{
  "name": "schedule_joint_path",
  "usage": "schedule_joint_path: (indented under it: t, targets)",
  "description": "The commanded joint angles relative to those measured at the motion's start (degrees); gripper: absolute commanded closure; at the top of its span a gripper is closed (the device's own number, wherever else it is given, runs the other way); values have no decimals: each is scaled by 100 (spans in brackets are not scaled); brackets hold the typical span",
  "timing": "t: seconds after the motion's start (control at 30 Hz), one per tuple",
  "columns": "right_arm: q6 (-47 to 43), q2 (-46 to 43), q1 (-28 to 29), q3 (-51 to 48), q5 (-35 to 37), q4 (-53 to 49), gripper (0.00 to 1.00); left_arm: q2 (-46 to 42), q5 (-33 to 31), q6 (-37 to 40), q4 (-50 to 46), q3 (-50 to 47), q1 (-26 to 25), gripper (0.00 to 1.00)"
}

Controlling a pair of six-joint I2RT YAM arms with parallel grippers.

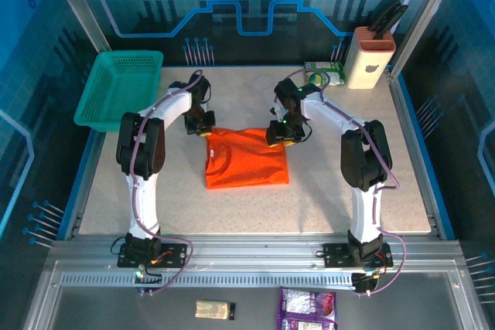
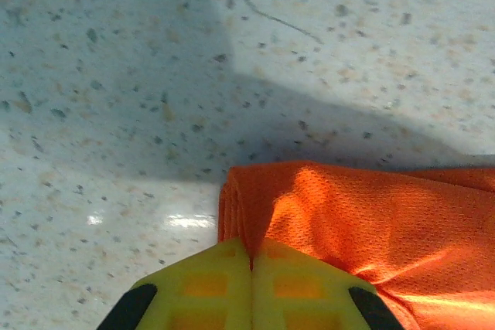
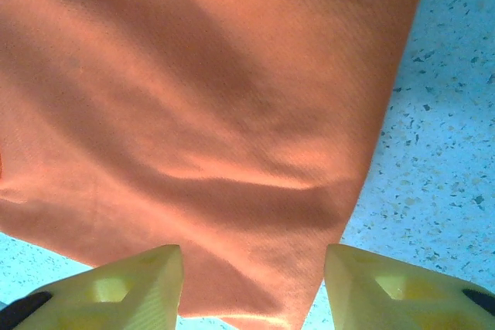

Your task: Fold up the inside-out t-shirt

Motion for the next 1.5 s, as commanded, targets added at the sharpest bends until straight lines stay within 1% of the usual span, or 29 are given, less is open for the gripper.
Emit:
schedule_joint_path:
  t: [0.0, 0.2, 0.37, 0.43, 0.47, 0.53, 0.6, 0.67, 0.77, 0.87, 1.0, 1.1, 1.2, 1.27, 1.37, 1.4, 1.47]
  targets:
    - [93, 155, 11, 317, -141, -15, 48, 152, -130, 226, -328, 174, 86, 93]
    - [113, 902, -30, 1162, -1180, 379, 51, 22, 37, 181, -150, -2, 84, 87]
    - [180, 1710, -56, 1806, -2040, 758, 53, -73, 49, 176, -125, -40, 81, 87]
    - [260, 2082, -127, 1941, -2221, 957, 53, -77, 49, 189, -125, -57, 84, 87]
    - [324, 2245, -196, 2030, -2204, 949, 53, -80, 39, 186, -125, -82, 86, 87]
    - [409, 2499, -354, 2146, -1938, 823, 54, -89, 10, 209, -125, -149, 93, 88]
    - [498, 2584, -516, 2069, -1352, 720, 55, -74, -5, 232, -94, -252, 116, 89]
    - [557, 2551, -627, 1895, -983, 675, 55, -57, 4, 249, -50, -324, 146, 90]
    - [665, 2336, -737, 1430, -1152, 966, 55, 19, 16, 275, -20, -349, 191, 91]
    - [701, 2184, -728, 1241, -1291, 1077, 55, 100, 68, 305, -85, -164, 217, 90]
    - [702, 1902, -719, 1119, -1468, 1088, 55, -221, 323, 214, -194, 157, 213, 78]
    - [633, 1564, -735, 1151, -1507, 1113, 55, -699, 602, 63, -190, 186, 156, 72]
    - [427, 1512, -748, 1388, -1632, 964, 54, -1163, 789, 12, -213, 44, -91, 69]
    - [234, 1577, -750, 1579, -1678, 782, 54, -1425, 869, -15, -256, -146, -341, 68]
    - [-3, 1721, -746, 1852, -1660, 483, 53, -1760, 957, -205, -197, -577, -794, 70]
    - [-64, 1929, -750, 1936, -1659, 409, 53, -1854, 982, -295, -134, -745, -978, 71]
    - [-122, 2039, -754, 2014, -1626, 347, 53, -1961, 1057, -519, 73, -1093, -1306, 73]
